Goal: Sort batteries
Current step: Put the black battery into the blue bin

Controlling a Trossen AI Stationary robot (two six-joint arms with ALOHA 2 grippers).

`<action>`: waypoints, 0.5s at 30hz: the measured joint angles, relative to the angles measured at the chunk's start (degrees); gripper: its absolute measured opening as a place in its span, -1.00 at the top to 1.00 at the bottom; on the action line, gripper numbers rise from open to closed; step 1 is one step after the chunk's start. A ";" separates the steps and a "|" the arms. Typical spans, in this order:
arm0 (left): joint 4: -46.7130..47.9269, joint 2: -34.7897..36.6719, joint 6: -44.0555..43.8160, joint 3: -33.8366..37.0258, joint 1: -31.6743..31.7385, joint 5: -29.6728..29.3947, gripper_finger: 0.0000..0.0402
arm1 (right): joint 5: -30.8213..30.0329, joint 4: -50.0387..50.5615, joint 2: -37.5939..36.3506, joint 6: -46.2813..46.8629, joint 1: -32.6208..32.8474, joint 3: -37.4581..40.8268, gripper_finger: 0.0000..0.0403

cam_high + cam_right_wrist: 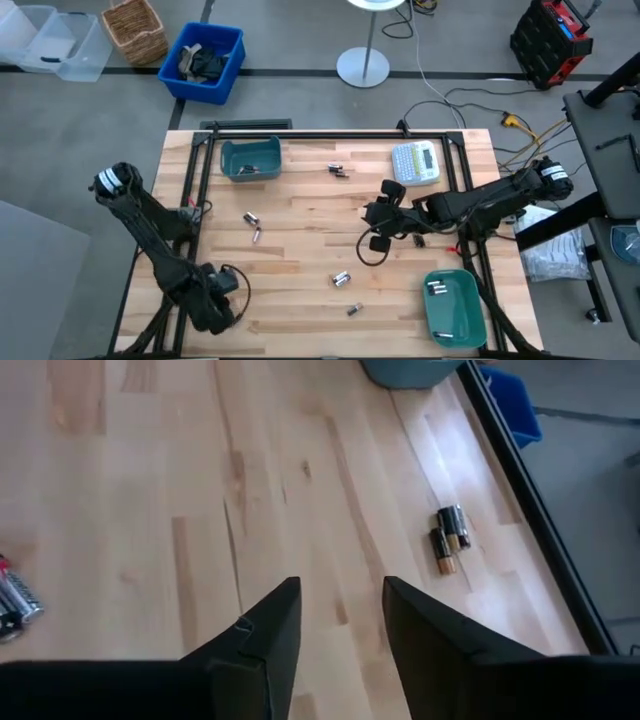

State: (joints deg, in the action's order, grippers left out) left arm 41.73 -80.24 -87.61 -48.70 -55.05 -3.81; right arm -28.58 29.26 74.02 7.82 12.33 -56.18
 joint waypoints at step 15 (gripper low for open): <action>16.18 -16.04 4.01 -16.21 -1.36 -2.44 0.20 | 0.48 -1.71 0.00 -3.84 -2.64 0.00 0.33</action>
State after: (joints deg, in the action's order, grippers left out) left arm 57.91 -96.28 -83.60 -64.91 -56.41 -6.25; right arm -28.10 27.55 74.02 3.98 9.69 -56.18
